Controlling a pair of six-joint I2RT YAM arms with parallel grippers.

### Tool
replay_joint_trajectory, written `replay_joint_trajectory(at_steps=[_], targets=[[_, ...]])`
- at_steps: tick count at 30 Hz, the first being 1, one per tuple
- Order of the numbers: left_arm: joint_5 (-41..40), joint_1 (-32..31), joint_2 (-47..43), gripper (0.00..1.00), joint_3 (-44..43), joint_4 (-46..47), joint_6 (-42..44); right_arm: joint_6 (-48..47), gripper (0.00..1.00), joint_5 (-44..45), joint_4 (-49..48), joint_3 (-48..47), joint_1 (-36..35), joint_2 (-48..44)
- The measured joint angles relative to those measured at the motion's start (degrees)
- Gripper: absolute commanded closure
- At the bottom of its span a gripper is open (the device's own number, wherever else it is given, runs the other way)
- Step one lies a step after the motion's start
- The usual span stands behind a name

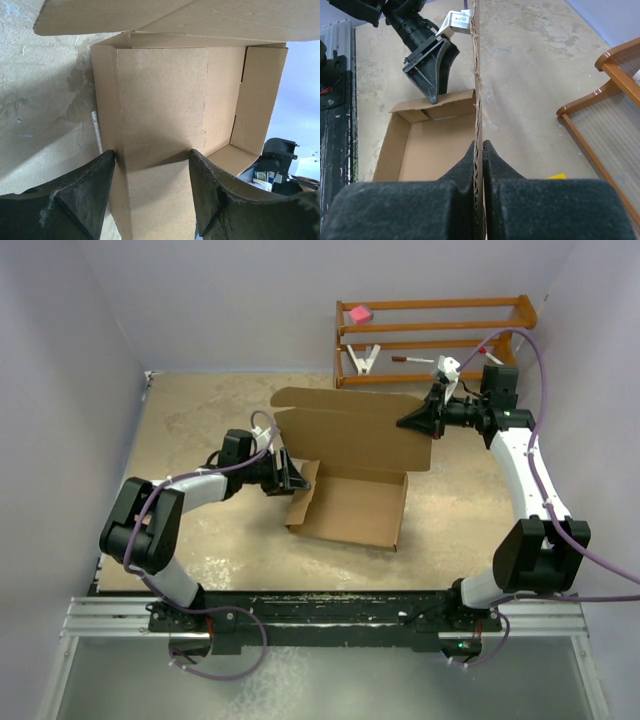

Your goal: Fold the paper box

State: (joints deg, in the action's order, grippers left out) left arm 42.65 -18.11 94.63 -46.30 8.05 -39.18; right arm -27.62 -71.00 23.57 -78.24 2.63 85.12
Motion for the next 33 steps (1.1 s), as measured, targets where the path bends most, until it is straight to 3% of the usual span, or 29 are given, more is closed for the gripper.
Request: replay_joint_trajectory(at_steps=[5, 28, 33], targets=[[-1.5, -1.0, 0.0, 0.38, -0.2, -1.0, 0.0, 0.0, 1.00, 0.0, 0.1, 0.0, 0.0, 0.0], [-22.5, -9.1, 0.8, 0.45, -11.8, -22.6, 7.2, 0.0, 1.00, 0.1, 0.2, 0.0, -0.1, 0.0], [-25.6, -10.9, 1.8, 0.43, -14.4, -26.0, 7.5, 0.0, 1.00, 0.3, 0.2, 0.0, -0.3, 0.0]])
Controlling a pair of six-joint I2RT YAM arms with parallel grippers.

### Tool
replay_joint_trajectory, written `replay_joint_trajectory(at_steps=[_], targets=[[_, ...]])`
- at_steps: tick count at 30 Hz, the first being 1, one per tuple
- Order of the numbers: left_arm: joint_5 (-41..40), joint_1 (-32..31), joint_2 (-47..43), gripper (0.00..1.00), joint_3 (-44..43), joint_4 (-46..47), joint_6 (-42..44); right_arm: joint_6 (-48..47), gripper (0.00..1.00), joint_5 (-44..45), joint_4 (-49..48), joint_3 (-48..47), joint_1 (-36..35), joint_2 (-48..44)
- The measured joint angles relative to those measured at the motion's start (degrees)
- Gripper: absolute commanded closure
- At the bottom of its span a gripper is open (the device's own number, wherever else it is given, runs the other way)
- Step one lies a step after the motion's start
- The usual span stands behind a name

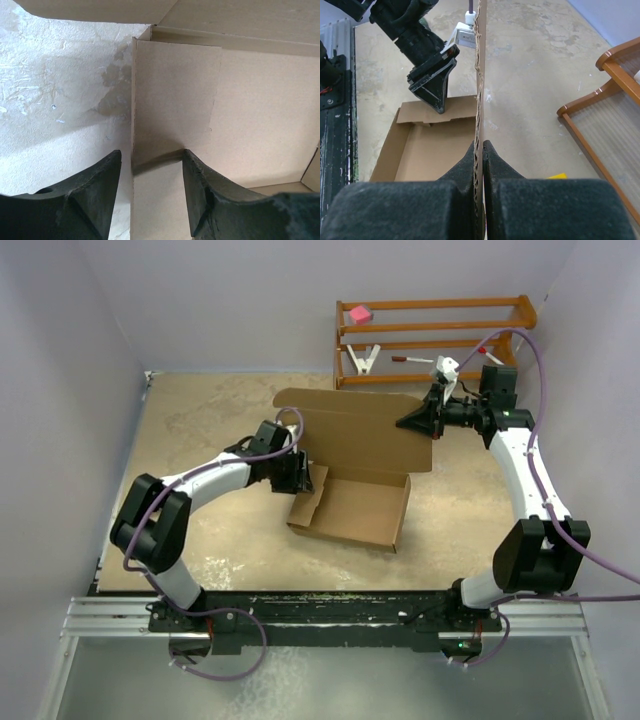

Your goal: Fold the paper box

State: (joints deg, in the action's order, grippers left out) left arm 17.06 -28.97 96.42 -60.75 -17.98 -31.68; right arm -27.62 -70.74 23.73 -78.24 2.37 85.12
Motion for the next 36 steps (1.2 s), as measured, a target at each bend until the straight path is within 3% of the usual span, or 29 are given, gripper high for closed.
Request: replay_joint_trajectory(at_steps=[12, 20, 22, 36], targets=[[-4.6, -1.4, 0.5, 0.41, -1.4, -3.6, 0.9, 0.0, 1.00, 0.3, 0.0, 0.0, -0.1, 0.0], [-7.0, -2.4, 0.7, 0.58, -1.0, -2.9, 0.6, 0.0, 1.00, 0.3, 0.0, 0.0, -0.1, 0.0], [-7.6, -2.9, 0.5, 0.58, -0.6, -2.2, 0.3, 0.0, 1.00, 0.3, 0.0, 0.0, -0.1, 0.0], [-13.0, -5.3, -2.6, 0.33, 1.9, -1.4, -1.2, 0.0, 1.00, -0.8, 0.0, 0.0, -0.2, 0.7]])
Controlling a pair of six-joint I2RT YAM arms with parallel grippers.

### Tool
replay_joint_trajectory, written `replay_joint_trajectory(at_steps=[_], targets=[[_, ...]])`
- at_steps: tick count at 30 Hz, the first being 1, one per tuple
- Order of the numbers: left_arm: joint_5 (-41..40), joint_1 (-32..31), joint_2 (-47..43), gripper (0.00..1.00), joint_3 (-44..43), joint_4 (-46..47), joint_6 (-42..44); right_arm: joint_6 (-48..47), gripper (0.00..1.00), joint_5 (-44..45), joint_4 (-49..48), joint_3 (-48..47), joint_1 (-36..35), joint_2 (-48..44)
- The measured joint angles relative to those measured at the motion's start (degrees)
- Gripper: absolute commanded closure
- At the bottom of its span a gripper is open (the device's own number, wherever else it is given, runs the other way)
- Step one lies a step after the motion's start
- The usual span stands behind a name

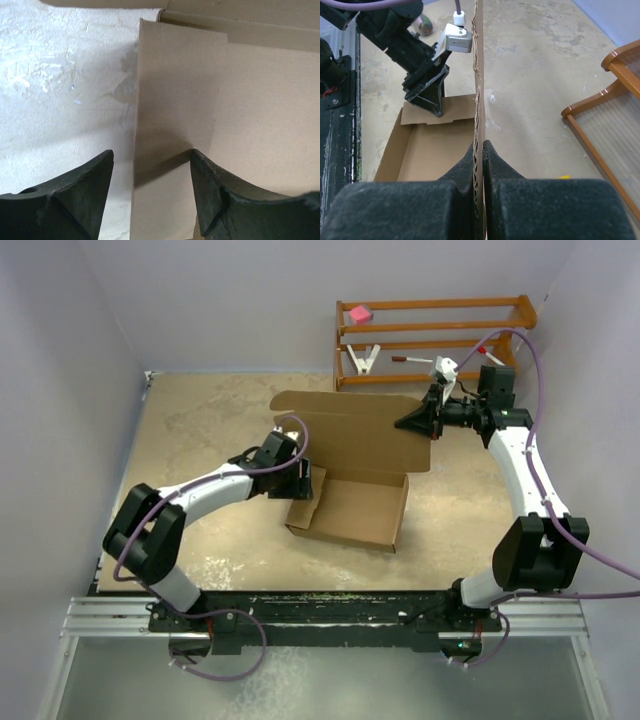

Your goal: Fold the paper box

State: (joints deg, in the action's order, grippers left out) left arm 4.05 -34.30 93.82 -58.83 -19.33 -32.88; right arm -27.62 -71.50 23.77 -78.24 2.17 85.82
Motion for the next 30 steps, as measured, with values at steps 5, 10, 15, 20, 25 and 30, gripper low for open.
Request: replay_joint_trajectory(at_steps=[5, 10, 15, 20, 25, 30], targets=[[2.9, 1.1, -5.4, 0.33, 5.6, 4.5, -2.9, 0.0, 1.00, -0.2, 0.0, 0.0, 0.0, 0.0], [10.3, 5.8, -8.4, 0.33, 11.8, 12.1, -7.0, 0.0, 1.00, -0.2, 0.1, 0.0, 0.0, 0.0], [17.3, 9.7, -8.2, 0.33, 15.6, 18.0, -10.6, 0.0, 1.00, -0.2, 0.2, 0.0, 0.0, 0.0], [23.1, 9.9, -8.2, 0.33, 17.0, 23.8, -13.4, 0.0, 1.00, -0.2, 0.2, 0.0, 0.0, 0.0], [27.1, 10.3, -8.2, 0.33, 17.6, 27.1, -15.7, 0.0, 1.00, -0.2, 0.2, 0.0, 0.0, 0.0], [28.7, 10.6, -8.0, 0.33, 17.8, 29.1, -16.5, 0.0, 1.00, -0.2, 0.1, 0.0, 0.0, 0.0]])
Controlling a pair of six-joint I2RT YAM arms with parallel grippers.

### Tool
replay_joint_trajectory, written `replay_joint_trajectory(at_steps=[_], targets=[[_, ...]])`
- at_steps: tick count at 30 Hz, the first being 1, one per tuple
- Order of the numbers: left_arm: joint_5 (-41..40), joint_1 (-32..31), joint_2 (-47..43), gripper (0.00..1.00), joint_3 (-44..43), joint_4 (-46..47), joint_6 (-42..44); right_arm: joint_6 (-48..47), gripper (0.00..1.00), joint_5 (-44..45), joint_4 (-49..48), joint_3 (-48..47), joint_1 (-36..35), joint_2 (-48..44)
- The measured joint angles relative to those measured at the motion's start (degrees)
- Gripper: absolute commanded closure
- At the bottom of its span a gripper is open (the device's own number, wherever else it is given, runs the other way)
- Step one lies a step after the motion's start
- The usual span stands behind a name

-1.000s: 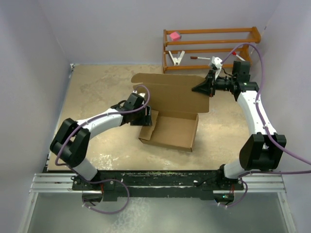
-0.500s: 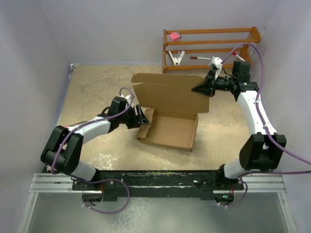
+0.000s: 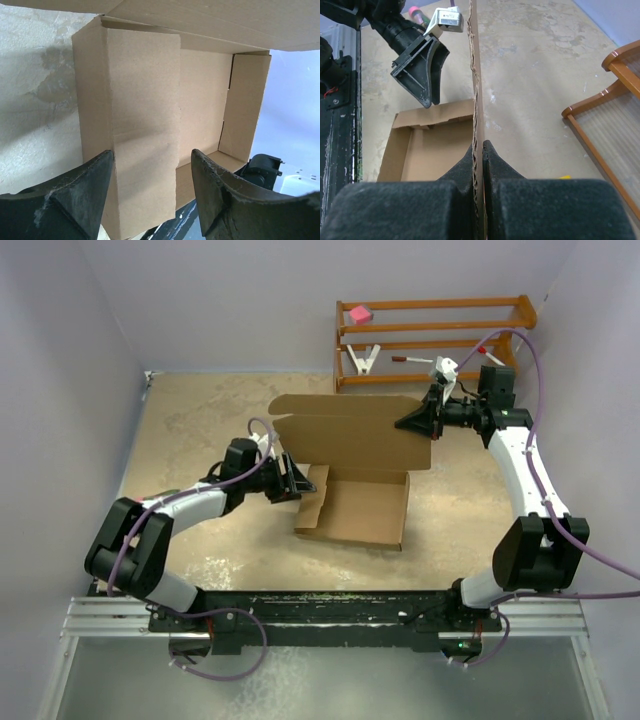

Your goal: Fold the paper box

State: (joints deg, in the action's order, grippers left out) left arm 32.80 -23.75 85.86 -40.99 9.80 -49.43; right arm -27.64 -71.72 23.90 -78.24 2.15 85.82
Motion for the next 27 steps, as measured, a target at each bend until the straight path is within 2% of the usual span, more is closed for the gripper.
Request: replay_joint_trajectory(at_steps=[11, 17, 27], targets=[[0.9, 0.2, 2.5, 0.38, 0.6, 1.2, -0.7, 0.0, 1.00, 0.0, 0.0, 0.0, 0.0, 0.0], [-0.7, 0.2, 2.6, 0.45, 0.6, -2.2, 0.6, 0.0, 1.00, 0.0, 0.0, 0.0, -0.4, 0.0], [-5.3, -1.3, 4.7, 0.45, -1.5, -8.2, 3.8, 0.0, 1.00, 0.0, 0.0, 0.0, -0.8, 0.0]])
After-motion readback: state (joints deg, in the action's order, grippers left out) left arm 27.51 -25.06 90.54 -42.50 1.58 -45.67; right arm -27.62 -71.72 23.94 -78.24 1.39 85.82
